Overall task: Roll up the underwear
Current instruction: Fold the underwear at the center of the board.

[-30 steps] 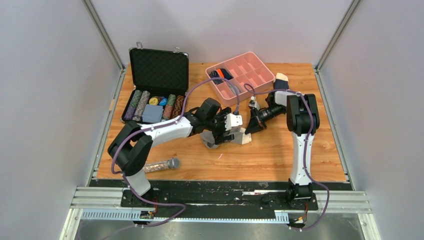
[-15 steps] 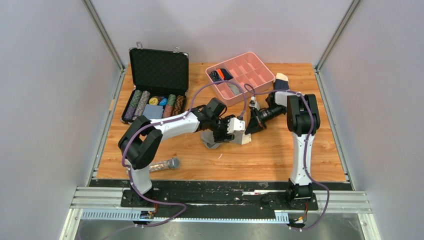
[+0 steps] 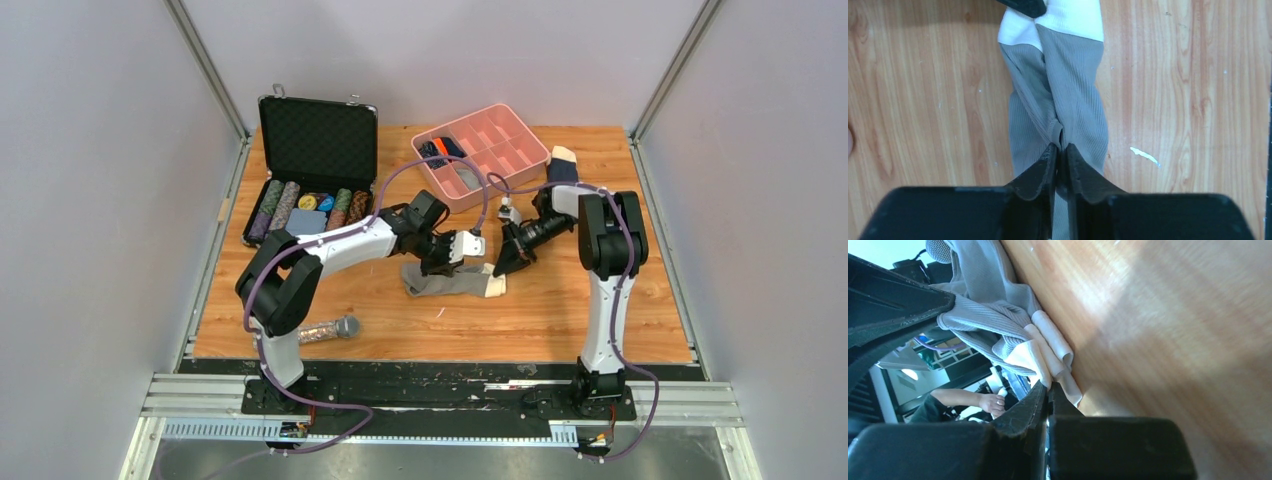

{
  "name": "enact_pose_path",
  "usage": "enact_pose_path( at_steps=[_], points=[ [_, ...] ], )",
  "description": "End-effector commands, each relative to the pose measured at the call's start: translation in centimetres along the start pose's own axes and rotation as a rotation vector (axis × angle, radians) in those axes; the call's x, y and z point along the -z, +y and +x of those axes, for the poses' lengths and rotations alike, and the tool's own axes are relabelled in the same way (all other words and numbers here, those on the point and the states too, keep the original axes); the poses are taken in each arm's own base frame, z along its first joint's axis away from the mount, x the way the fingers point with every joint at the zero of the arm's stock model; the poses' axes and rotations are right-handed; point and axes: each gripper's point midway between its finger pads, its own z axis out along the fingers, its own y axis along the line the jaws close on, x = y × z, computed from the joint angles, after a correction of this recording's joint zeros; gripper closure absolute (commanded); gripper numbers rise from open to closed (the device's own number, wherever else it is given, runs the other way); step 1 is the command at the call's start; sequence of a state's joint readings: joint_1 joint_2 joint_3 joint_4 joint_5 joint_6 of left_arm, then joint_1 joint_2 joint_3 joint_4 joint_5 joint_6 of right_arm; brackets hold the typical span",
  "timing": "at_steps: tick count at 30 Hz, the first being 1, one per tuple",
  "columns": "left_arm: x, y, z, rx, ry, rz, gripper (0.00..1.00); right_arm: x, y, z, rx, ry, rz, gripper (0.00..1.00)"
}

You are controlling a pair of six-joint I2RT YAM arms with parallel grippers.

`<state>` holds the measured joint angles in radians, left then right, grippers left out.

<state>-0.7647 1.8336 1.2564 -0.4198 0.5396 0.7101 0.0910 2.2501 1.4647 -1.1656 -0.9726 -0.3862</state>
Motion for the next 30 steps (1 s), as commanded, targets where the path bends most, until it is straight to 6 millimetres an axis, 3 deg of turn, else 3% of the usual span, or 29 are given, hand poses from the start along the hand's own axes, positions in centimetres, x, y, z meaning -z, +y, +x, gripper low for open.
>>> enact_pose_path(
  at_steps=[1,5,9,12,17,24,30],
  points=[
    [0.5,-1.3,-0.7,0.062,-0.026,0.098,0.91,1.2,1.4,0.2,0.150,-0.035,0.049,1.00],
    [0.7,-2.6,-0.3,0.213,-0.050,0.175,1.00,1.4,2.3,1.1,0.209,-0.035,0.056,1.00],
    [0.9,-3.5,-0.3,0.385,-0.094,0.275,1.00,1.5,3.6,1.8,0.259,-0.020,0.062,1.00],
    [1.6,-3.2,-0.5,0.509,-0.141,0.313,1.00,1.3,4.3,2.5,0.267,0.003,0.043,1.00],
    [2.2,-3.2,-0.3,0.598,-0.176,0.382,1.00,0.6,5.0,3.9,0.250,0.061,0.000,1.00],
    [2.1,-5.2,0.5,0.709,-0.145,0.541,1.00,0.0,4.9,5.4,0.174,0.137,-0.016,1.00],
    [2.6,-4.2,1.6,0.796,-0.148,0.564,1.00,-0.4,4.0,5.3,0.120,0.164,-0.017,1.00]
  ],
)
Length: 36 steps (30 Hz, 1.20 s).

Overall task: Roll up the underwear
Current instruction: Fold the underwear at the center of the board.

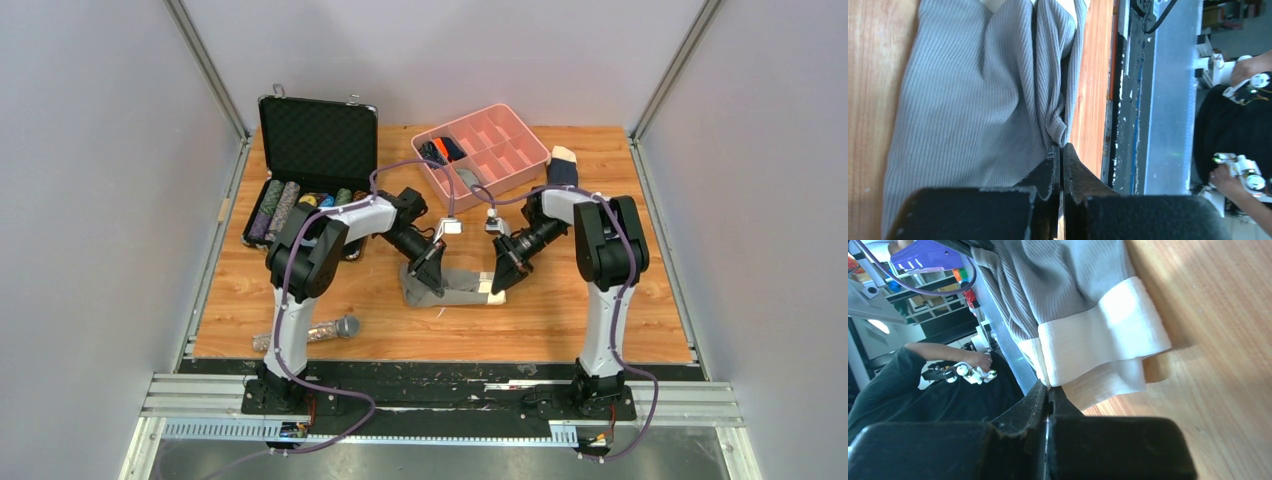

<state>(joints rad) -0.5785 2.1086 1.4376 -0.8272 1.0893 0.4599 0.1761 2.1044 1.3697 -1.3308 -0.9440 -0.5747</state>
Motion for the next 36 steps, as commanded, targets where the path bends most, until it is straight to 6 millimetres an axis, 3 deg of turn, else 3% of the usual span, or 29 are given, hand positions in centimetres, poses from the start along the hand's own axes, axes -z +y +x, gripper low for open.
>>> enact_pose_path(
  at_steps=[1,18,26,33,36],
  points=[
    [1.8,-0.3,-0.6,0.061,-0.043,0.051,1.00,0.0,-0.3,-0.3,-0.025,0.018,-0.015,1.00],
    [4.0,3.5,-2.7,0.151,-0.063,0.027,1.00,0.8,-2.5,-2.9,-0.127,0.038,-0.052,1.00],
    [4.2,6.3,-2.1,0.218,-0.049,-0.028,1.00,0.5,-4.0,-2.7,-0.180,0.071,-0.040,1.00],
    [4.2,8.7,-1.9,0.232,-0.067,-0.115,1.00,0.0,-5.0,-3.8,-0.194,0.047,-0.034,1.00],
    [4.0,9.1,-1.6,0.237,-0.068,-0.128,1.00,0.2,-5.1,-4.3,-0.183,0.030,-0.018,0.91]
  ],
)
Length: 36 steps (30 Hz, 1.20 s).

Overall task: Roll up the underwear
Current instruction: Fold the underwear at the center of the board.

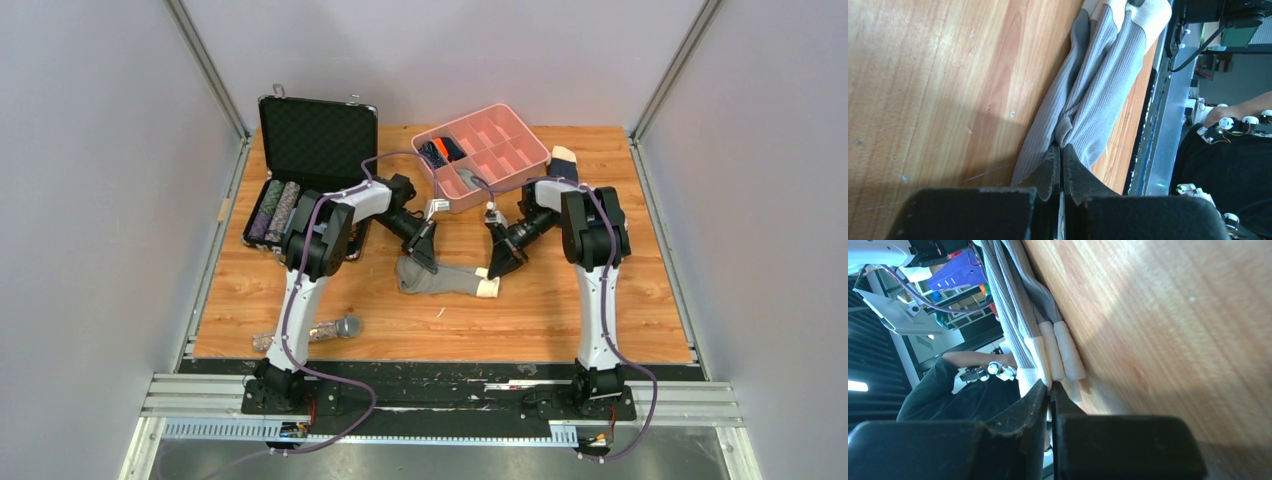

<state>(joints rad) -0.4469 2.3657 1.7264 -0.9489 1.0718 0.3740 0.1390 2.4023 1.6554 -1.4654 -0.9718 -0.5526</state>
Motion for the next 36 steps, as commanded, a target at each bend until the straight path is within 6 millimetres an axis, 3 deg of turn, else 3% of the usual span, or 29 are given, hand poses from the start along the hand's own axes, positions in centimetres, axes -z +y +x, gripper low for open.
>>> enact_pose_path(
  at_steps=[1,2,3,4,10,15,18,20,21,25,26,30,36],
  points=[
    [0.7,1.8,0.0,0.014,-0.019,-0.078,1.00,0.2,-1.3,-0.7,-0.013,-0.013,0.053,0.80],
    [0.7,1.8,-0.1,0.008,-0.023,-0.080,1.00,0.4,-1.0,-0.9,0.000,-0.024,0.051,0.59],
    [0.6,1.8,0.2,0.011,-0.021,-0.079,1.00,0.7,-0.4,-1.1,0.018,-0.037,0.044,0.26],
    [0.7,1.8,0.1,0.002,-0.025,-0.081,1.00,1.0,0.4,-1.2,0.051,-0.051,0.031,0.03],
    [0.7,1.6,-0.4,-0.022,-0.044,-0.074,1.00,5.6,4.9,-0.3,0.266,-0.164,0.104,0.00],
    [0.7,1.6,-0.7,-0.021,-0.054,-0.074,0.99,9.8,9.3,-0.4,0.616,-0.442,0.254,0.00],
    [0.7,1.7,-0.7,-0.019,-0.059,-0.076,0.99,8.7,11.7,0.2,0.935,-0.590,0.255,0.00],
    [0.7,1.6,-1.0,-0.025,-0.065,-0.076,0.98,6.7,11.0,0.1,1.012,-0.586,0.313,0.00],
    [0.7,1.6,-1.1,-0.028,-0.068,-0.075,0.98,5.4,10.7,0.0,1.047,-0.543,0.309,0.07],
    [0.8,1.2,-1.5,-0.032,-0.074,-0.064,0.97,2.2,10.7,-1.8,1.033,-0.406,0.265,0.66],
    [0.8,1.1,-1.6,-0.038,-0.076,-0.062,0.97,2.1,10.8,-2.2,1.038,-0.405,0.257,0.74],
    [0.9,1.0,-1.6,-0.034,-0.071,-0.057,0.96,0.8,10.5,-3.3,1.134,-0.378,0.287,0.89],
    [0.9,1.0,-1.6,-0.034,-0.067,-0.060,0.95,-0.3,7.6,-4.7,1.098,-0.324,0.316,0.95]
  ],
)
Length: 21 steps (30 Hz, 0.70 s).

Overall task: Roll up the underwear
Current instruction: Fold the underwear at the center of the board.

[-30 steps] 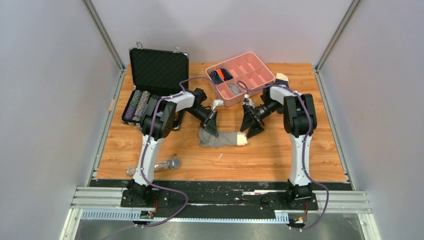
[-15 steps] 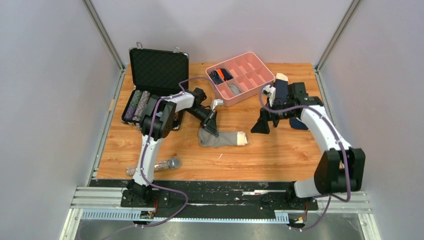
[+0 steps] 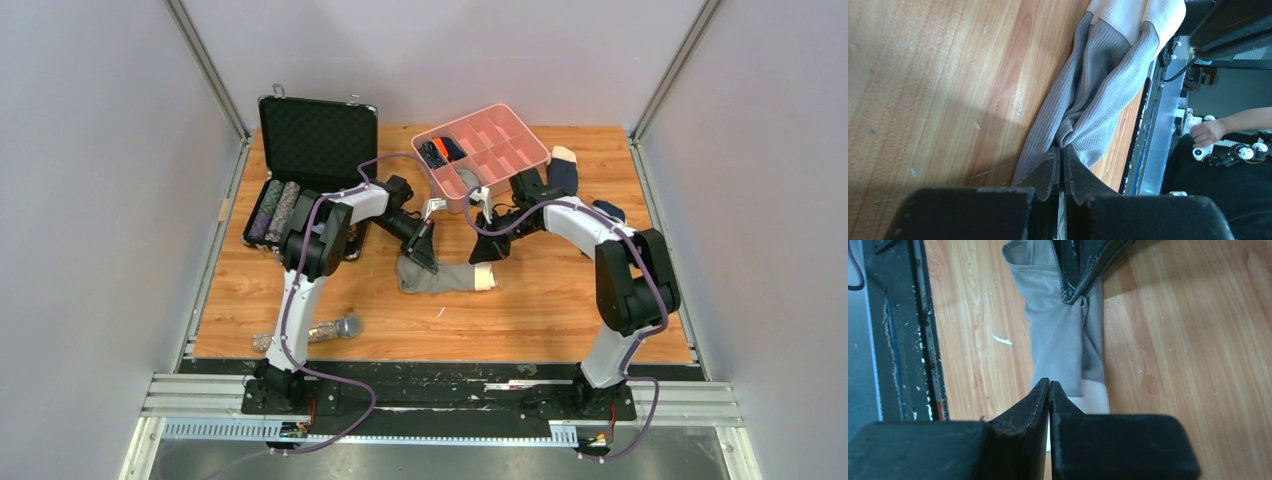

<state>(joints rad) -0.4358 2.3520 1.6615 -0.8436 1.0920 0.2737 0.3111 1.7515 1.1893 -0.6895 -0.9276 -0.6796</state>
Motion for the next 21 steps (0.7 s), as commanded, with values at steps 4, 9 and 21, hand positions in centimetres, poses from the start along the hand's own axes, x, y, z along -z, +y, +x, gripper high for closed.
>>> enact_pose_path(
  at_steps=[4,9,21],
  points=[
    [1.0,0.5,-1.6,-0.095,-0.024,-0.067,0.95,-1.1,-2.7,0.3,0.095,0.023,0.028,0.97],
    [0.8,0.5,-1.8,-0.100,-0.021,-0.067,0.95,-0.8,-1.9,-0.2,0.125,0.007,0.005,0.98],
    [0.8,0.6,-1.8,-0.100,-0.012,-0.070,0.94,-0.1,0.3,-1.3,0.259,0.002,-0.036,0.98]
  ],
)
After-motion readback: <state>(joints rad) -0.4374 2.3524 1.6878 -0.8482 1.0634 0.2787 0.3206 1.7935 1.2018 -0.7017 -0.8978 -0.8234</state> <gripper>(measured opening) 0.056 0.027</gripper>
